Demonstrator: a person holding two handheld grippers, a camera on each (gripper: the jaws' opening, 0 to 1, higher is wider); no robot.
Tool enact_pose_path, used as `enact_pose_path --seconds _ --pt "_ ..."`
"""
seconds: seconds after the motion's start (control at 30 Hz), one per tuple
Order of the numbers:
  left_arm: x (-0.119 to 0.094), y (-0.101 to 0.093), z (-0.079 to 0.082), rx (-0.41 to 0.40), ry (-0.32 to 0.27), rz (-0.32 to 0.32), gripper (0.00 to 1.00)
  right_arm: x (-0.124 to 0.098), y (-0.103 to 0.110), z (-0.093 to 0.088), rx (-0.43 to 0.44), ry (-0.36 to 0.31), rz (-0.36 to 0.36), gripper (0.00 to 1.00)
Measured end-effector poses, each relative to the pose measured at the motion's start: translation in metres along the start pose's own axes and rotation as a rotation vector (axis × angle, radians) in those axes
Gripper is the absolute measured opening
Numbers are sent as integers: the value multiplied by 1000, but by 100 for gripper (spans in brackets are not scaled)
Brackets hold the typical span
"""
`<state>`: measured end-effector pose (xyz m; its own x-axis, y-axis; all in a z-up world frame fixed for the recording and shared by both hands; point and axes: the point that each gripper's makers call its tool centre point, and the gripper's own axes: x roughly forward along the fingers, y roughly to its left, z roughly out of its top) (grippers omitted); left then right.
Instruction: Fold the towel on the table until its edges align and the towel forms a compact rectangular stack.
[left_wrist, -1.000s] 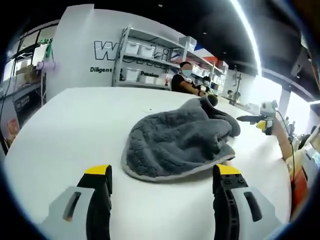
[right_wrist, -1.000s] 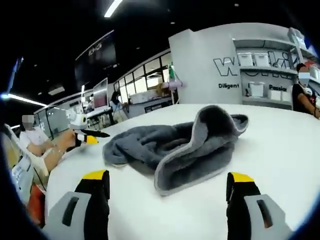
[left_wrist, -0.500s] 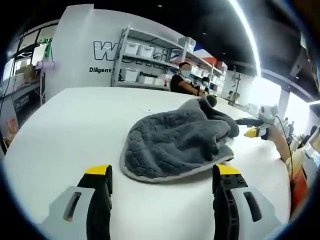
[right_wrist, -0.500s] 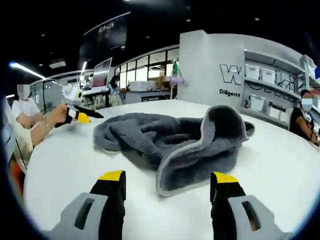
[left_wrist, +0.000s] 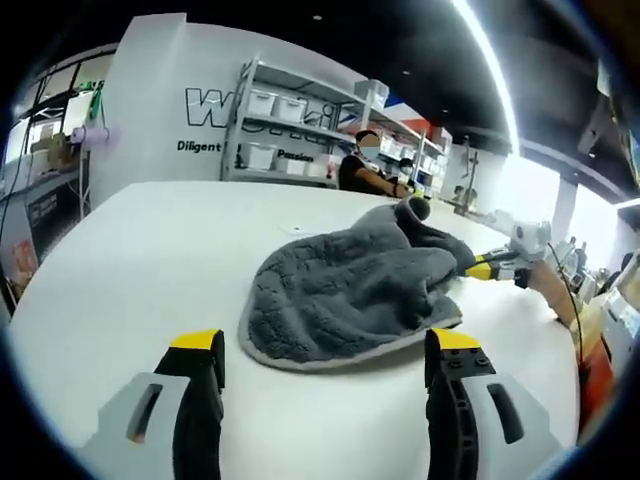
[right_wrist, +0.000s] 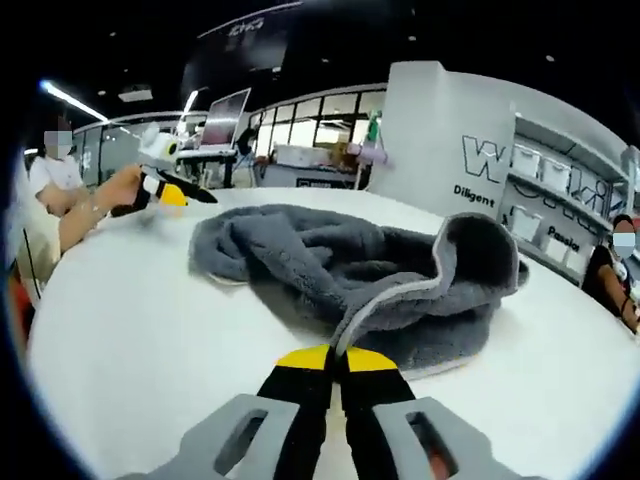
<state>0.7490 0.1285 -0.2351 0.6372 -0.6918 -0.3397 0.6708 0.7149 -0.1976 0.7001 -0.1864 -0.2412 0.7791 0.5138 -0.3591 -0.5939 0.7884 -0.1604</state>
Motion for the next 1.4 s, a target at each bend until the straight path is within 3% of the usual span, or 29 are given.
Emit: enact_pose_path --seconds 0.13,0.27,0.5,0.67,0.87,1.13,1.4 --pt "0 0 -1 1 3 3 80 -15 -10 26 24 -106 -38 0" --pt "0 0 -1 1 2 5 80 -36 -13 59 184 -264 -25 0" --pt "-1 -1 1 0 -8 5 80 -74 -28 101 161 -410 -100 0" --pt "1 1 -4 -1 6 14 79 -94 -41 114 153 -457 -153 0" --pt "-1 2 -2 -8 -1 16 79 -124 -69 130 211 -544 -228 0" --pt "-1 4 1 -10 -8 14 79 -137 -90 173 140 -541 -272 0" --pt "-3 6 5 -12 -20 14 79 -158 -118 204 96 -543 -354 0"
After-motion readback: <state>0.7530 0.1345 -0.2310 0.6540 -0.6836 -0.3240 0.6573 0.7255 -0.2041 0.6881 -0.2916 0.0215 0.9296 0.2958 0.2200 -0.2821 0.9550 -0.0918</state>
